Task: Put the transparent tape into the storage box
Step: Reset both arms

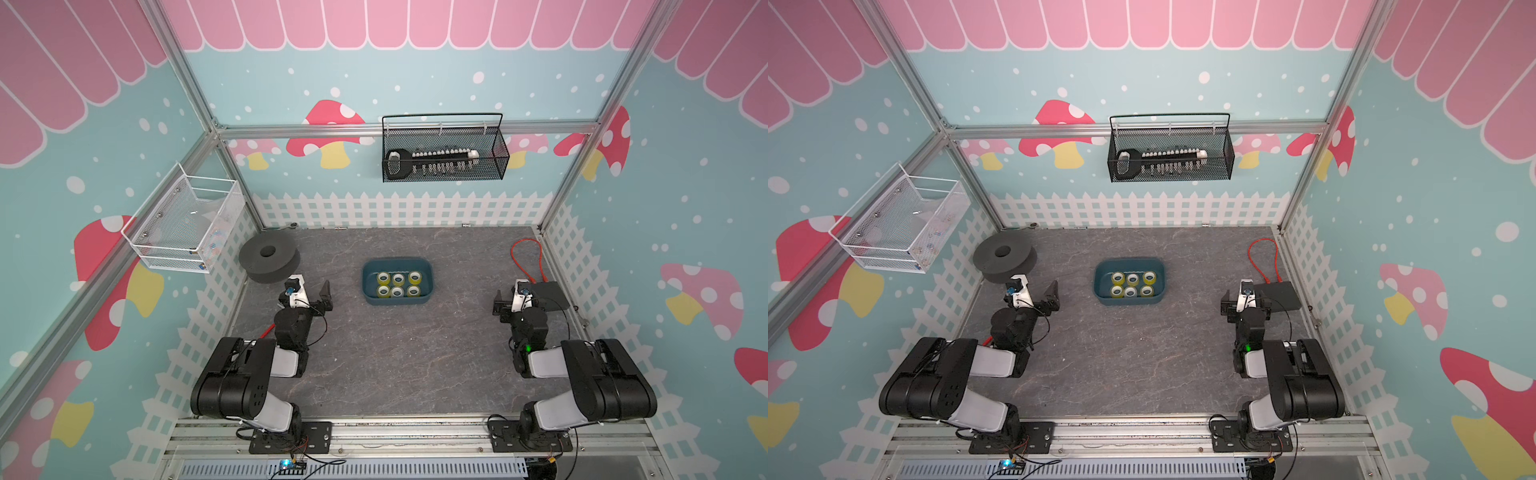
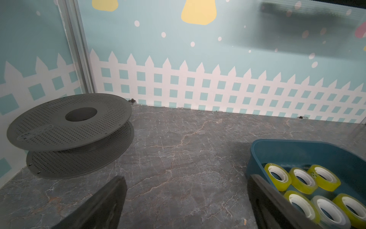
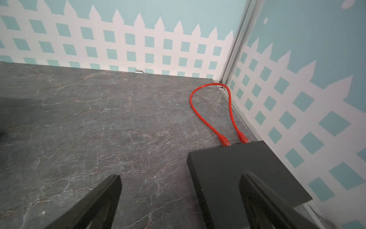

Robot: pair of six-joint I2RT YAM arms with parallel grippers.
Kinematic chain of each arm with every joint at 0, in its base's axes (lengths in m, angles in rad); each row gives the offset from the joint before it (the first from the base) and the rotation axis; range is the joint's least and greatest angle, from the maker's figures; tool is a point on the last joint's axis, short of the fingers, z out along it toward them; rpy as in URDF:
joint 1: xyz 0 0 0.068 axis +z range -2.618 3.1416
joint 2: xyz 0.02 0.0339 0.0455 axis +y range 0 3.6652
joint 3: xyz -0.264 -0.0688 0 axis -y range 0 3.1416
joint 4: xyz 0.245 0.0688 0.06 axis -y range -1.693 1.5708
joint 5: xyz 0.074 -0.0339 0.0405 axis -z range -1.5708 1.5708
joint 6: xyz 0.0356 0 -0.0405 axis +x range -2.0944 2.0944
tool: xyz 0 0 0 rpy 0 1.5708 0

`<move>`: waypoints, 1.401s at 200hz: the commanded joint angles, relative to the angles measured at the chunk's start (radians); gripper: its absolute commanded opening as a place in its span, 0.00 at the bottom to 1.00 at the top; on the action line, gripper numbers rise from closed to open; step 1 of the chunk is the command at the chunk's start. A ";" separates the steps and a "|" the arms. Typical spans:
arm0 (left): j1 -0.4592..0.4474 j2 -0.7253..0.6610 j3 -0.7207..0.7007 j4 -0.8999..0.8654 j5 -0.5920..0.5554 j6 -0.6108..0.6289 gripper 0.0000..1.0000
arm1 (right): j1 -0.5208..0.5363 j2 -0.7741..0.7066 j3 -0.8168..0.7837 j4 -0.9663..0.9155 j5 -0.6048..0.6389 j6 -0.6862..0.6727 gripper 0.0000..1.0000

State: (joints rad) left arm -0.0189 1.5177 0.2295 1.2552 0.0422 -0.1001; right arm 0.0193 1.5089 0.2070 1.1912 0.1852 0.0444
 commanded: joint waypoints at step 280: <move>-0.010 0.007 -0.002 0.018 -0.014 0.022 0.99 | -0.004 0.009 0.000 0.116 -0.056 -0.028 0.99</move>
State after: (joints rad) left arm -0.0231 1.5177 0.2295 1.2613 0.0402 -0.0963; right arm 0.0193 1.5181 0.2066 1.2839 0.1368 0.0257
